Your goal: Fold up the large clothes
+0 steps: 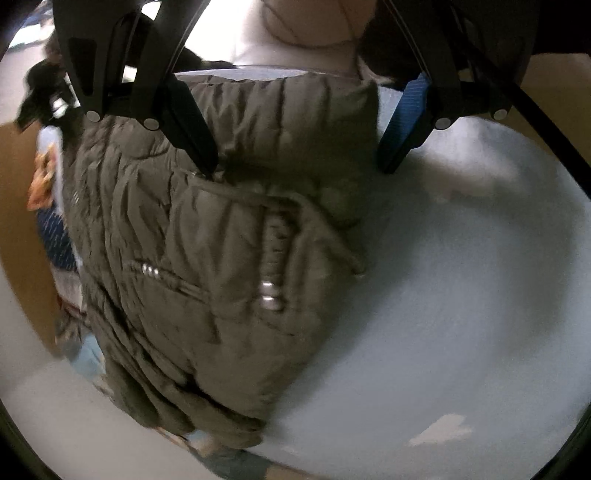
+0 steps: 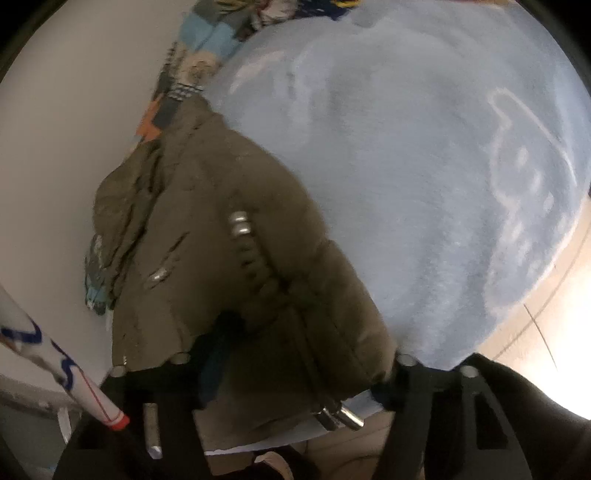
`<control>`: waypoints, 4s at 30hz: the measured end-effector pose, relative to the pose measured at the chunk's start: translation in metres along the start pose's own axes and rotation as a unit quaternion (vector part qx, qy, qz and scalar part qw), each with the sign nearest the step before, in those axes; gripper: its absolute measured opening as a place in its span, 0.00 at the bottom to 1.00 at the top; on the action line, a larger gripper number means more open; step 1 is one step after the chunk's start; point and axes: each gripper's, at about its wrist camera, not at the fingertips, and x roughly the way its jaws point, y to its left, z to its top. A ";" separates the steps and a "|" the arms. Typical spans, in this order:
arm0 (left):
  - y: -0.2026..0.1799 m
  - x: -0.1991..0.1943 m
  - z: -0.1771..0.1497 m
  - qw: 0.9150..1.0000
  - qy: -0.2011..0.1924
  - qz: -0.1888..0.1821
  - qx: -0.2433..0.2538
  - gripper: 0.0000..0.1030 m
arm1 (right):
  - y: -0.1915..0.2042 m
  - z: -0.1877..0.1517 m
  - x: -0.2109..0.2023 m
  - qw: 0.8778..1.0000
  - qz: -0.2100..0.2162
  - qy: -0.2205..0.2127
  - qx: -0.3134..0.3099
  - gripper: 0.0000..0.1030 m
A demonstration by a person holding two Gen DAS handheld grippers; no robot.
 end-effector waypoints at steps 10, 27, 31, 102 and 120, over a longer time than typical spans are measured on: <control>-0.039 0.003 -0.007 0.988 -0.049 0.094 0.112 0.85 | 0.009 0.001 0.011 1.000 -0.006 -0.008 -0.012 0.53; -0.053 0.010 -0.016 0.975 -0.090 0.146 0.138 0.85 | 0.022 0.000 0.011 0.998 -0.025 -0.021 -0.056 0.39; -0.057 0.012 -0.017 0.971 -0.100 0.164 0.141 0.86 | 0.039 -0.003 0.012 0.992 -0.060 -0.034 -0.101 0.39; -0.006 0.005 -0.003 0.997 -0.059 -0.042 0.002 0.28 | 0.084 -0.031 0.015 0.937 -0.199 -0.070 -0.279 0.38; -0.066 -0.004 -0.019 0.965 -0.138 0.123 0.184 0.22 | 0.074 -0.024 0.009 0.954 -0.146 -0.065 -0.253 0.20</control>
